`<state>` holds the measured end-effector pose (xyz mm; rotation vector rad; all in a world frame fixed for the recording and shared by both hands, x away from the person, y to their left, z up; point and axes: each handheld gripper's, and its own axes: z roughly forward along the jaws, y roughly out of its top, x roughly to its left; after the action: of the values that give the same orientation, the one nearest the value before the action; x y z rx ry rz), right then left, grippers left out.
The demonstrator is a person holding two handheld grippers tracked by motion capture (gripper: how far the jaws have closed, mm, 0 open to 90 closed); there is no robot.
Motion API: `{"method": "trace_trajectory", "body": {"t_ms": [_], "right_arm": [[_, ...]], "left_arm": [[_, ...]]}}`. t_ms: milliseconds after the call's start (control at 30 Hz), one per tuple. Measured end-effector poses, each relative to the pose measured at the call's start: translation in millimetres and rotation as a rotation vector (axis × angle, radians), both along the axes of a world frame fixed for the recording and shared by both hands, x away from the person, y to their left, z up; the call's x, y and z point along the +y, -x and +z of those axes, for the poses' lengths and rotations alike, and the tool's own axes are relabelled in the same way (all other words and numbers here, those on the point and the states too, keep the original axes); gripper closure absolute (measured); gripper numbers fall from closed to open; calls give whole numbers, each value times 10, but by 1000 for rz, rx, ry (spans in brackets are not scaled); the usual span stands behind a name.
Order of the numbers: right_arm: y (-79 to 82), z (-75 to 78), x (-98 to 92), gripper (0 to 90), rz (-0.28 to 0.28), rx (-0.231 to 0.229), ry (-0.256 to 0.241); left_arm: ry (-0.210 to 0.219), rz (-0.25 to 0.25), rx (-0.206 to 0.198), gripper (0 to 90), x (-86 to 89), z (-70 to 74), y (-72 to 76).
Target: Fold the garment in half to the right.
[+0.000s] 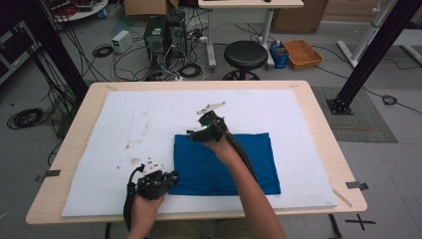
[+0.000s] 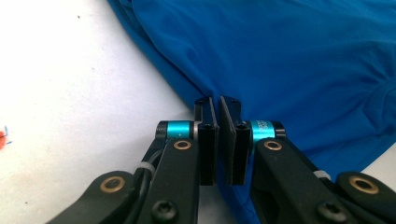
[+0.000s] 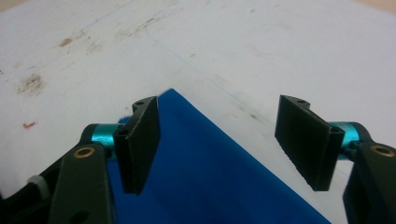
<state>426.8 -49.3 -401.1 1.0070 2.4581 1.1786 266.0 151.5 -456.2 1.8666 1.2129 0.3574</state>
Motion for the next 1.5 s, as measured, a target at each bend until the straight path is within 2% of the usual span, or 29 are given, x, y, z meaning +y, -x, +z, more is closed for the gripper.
{"method": "trace_trajectory", "body": {"t_ms": [200,300,367,400,500,567,667,767,833,1033,1067,1200,1300,1500], "right_arm": [[-122,-167,437,496,19,21,124],[-155,-255,579,539,35,26,169],[-178,-317,654,563,51,25,206],[-179,-337,686,609,59,27,217],[-164,-332,742,786,101,-5,238],[-136,-331,776,864,131,-27,265],[-127,-330,784,884,144,-43,277],[-126,-311,747,887,148,-42,253],[-117,-265,688,887,148,-44,209],[-80,-64,379,887,154,-57,68],[-70,-38,315,887,152,-59,50],[-40,34,58,887,131,-68,-11],[-16,74,-141,887,112,-79,-29],[27,117,-590,887,50,-93,-85]], "left_arm": [[0,-1,-3,855,4,-3,1],[8,1,-2,855,5,-7,3],[9,2,-4,855,4,-8,5],[9,1,-4,855,5,-8,5],[10,-1,-2,855,10,-8,1],[10,-2,-3,856,10,-8,0],[10,-6,-6,858,15,-5,3],[33,-13,-10,862,23,3,6],[68,-29,-11,863,28,33,6],[230,-106,-34,863,-17,223,6],[246,-119,-32,863,-41,260,-3],[295,-175,-36,863,-203,365,-49],[333,-210,-30,863,-352,420,-112],[363,-269,-5,862,-680,538,-243]]}}
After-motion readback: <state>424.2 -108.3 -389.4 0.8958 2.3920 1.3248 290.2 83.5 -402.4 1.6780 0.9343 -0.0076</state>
